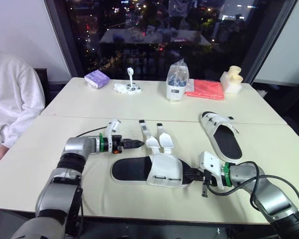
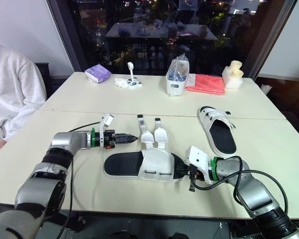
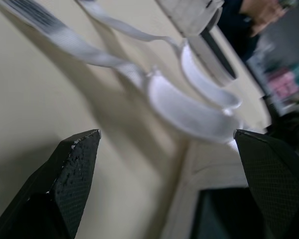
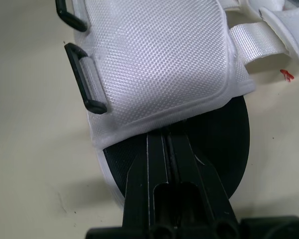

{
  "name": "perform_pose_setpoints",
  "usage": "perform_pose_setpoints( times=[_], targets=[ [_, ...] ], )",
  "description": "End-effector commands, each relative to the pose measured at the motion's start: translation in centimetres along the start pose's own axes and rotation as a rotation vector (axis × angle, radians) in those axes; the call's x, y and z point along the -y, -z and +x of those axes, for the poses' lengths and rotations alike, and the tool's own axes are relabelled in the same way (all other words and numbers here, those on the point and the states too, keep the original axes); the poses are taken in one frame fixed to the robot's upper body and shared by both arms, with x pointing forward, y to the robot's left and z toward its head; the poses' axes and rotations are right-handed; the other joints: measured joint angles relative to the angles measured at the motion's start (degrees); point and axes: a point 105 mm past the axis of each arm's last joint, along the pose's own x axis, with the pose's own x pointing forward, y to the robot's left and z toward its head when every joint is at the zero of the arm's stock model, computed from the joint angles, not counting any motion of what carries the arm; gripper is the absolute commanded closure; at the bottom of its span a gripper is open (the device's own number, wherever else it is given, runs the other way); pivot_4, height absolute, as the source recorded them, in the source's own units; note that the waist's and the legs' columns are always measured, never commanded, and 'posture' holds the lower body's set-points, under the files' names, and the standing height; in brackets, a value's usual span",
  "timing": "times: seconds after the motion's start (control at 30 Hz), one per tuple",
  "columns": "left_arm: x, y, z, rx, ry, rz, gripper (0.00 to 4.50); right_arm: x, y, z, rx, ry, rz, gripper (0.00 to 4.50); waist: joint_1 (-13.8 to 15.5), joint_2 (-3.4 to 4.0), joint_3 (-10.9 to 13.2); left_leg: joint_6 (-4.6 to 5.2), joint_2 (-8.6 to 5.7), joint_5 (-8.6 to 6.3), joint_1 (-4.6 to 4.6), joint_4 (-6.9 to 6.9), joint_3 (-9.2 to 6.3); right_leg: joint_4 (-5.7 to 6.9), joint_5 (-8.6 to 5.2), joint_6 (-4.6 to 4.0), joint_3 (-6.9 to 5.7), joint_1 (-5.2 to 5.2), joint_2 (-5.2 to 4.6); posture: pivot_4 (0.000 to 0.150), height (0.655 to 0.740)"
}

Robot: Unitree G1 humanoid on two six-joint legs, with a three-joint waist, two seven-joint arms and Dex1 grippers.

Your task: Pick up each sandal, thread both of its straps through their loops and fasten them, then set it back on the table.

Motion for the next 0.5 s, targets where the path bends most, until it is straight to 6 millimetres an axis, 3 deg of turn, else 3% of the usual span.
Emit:
perform_pose_setpoints(
  times=[0.03,0.5],
  targets=[
    [0.7,-0.9,1.1,0.041,0.037,-0.091,0.00,-0.1,-0.4,0.2,0.014,-0.008,-0.032,4.48,0.0,0.00,0.0,0.00,0.00,0.00,0.00,0.00,0.00,0.00,0.00,0.00,0.00,0.00,0.00,0.150,0.7400],
    [-1.0,-3.4,5.0,0.381,-0.093,-0.389,0.00,0.0,-1.0,0.4,0.016,-0.008,-0.046,4.48,0.0,-0.01,0.0,-0.03,0.01,0.00,0.02,0.00,0.00,0.02,0.01,0.01,0.04,-0.02,-0.13,0.150,0.7400]
  ],
)
